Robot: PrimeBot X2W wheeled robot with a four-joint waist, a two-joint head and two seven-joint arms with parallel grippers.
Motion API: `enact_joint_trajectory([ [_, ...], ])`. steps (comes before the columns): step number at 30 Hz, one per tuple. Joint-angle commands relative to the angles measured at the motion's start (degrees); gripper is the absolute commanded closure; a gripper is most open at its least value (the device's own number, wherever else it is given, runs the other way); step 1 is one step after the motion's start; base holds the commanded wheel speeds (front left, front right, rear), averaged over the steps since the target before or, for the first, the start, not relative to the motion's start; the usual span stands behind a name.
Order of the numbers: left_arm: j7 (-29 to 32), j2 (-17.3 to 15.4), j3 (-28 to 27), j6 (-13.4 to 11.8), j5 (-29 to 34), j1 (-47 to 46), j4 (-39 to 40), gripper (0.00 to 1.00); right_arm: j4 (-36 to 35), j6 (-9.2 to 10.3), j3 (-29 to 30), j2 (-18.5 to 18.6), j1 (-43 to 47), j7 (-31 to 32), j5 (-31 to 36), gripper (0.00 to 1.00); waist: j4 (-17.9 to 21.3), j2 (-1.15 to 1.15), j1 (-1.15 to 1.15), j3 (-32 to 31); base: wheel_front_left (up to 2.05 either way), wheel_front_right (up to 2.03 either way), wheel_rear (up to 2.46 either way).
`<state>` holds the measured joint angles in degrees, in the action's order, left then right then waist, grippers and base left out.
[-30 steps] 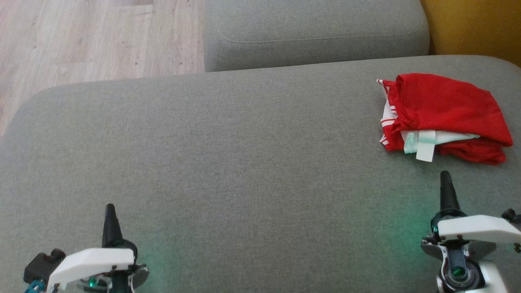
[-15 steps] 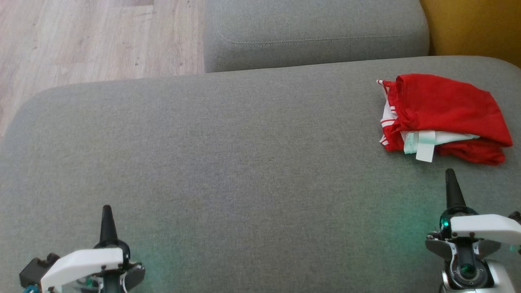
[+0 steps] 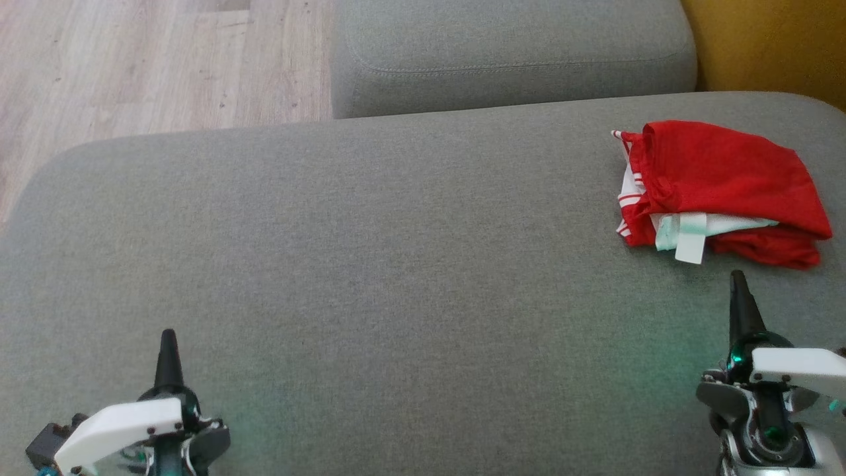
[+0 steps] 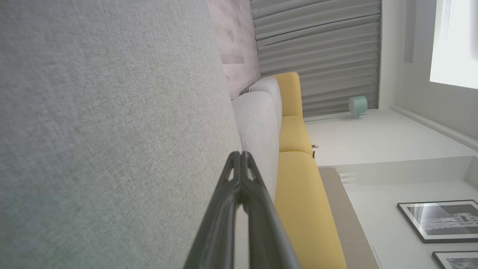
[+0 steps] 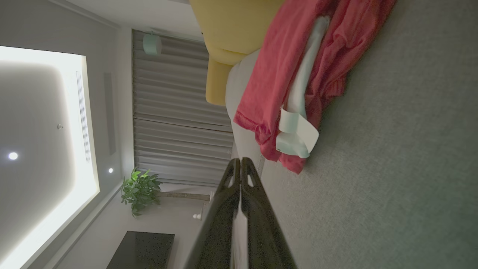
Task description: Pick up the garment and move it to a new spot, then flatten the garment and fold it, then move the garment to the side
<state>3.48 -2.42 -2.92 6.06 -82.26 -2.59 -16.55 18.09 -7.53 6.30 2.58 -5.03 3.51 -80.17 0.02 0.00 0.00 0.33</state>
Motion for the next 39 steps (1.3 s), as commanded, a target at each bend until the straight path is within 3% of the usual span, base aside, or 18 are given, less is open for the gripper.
enact_joint_trajectory([
  [1, 0.57, -0.40, -2.15, 0.68, -1.90, -3.17, 2.07, 1.00, -2.63, 0.04, -0.68, 0.28, -1.31, 0.61, -2.35, 1.00, 0.00, 0.00, 0.00, -0.02, 0.00, 0.00, 0.00],
  [17, 3.01, -0.45, -3.60, 1.43, -9.91, -3.61, 2.48, 1.00, -4.06, 0.04, 0.22, 0.30, -1.15, 2.98, -11.99, 1.00, -0.02, 0.00, 0.00, -0.15, 0.00, 0.00, 0.00],
  [39, 3.01, -0.45, -3.60, 1.43, -9.91, -3.60, 2.49, 1.00, -4.06, 0.04, 0.22, 0.30, -1.15, 2.98, -11.99, 1.00, -0.02, 0.00, 0.00, -0.15, 0.00, 0.00, 0.00],
])
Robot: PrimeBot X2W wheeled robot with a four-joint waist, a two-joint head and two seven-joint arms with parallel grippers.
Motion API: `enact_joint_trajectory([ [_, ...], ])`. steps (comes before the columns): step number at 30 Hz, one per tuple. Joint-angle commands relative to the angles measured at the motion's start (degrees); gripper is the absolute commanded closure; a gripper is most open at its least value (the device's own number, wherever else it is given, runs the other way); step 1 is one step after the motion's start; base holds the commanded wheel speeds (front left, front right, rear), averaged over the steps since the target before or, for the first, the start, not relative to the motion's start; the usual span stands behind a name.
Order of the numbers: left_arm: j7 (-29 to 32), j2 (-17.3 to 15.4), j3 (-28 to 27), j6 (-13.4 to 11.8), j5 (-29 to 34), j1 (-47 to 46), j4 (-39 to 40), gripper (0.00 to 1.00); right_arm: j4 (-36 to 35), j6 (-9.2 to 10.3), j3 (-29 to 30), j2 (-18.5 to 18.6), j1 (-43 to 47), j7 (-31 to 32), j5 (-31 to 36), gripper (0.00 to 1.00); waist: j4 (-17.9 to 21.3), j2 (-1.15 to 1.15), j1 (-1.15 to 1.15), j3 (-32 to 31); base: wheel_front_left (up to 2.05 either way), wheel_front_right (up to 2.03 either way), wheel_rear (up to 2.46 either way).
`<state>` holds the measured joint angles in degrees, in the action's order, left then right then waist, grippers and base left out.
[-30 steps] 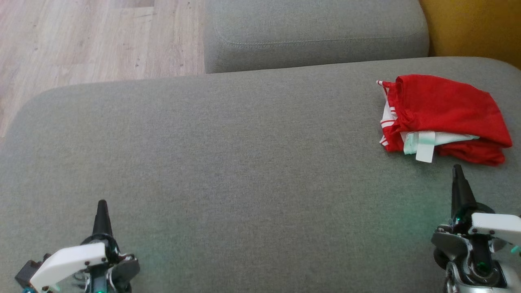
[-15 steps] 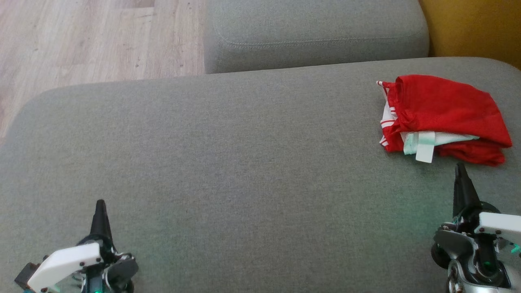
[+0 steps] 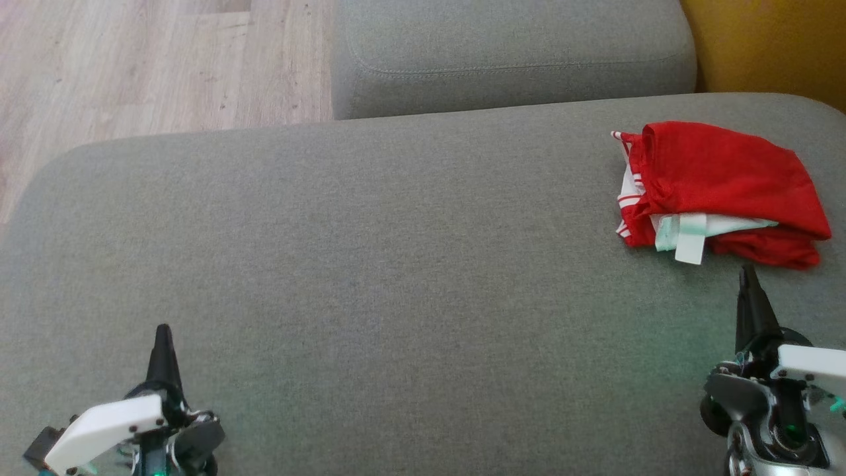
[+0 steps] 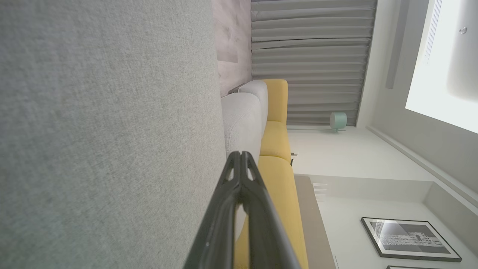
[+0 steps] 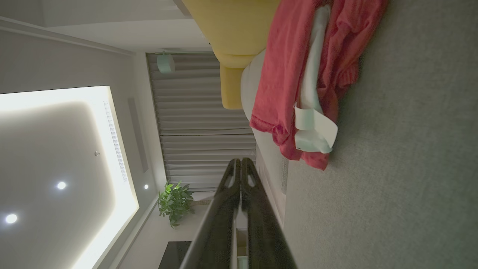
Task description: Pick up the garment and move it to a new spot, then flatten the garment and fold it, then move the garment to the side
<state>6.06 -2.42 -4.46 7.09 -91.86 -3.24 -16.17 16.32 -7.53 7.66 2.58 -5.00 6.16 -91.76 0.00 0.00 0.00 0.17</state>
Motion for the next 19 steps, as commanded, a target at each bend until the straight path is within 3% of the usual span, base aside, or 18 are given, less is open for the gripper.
enact_joint_trajectory([
  [1, 0.42, -0.45, -2.06, 0.40, -0.31, -2.96, 2.11, 1.00, -2.30, 0.04, -1.14, 0.30, -1.18, 0.33, -0.40, 1.00, 0.00, 0.00, 0.00, 0.00, 0.00, 0.00, 0.00],
  [19, 0.42, -0.45, -2.06, 0.40, -0.31, -2.95, 2.11, 1.00, -2.30, 0.04, -1.15, 0.30, -1.18, 0.33, -0.41, 1.00, 0.00, 0.00, 0.00, 0.00, 0.00, 0.00, 0.00],
])
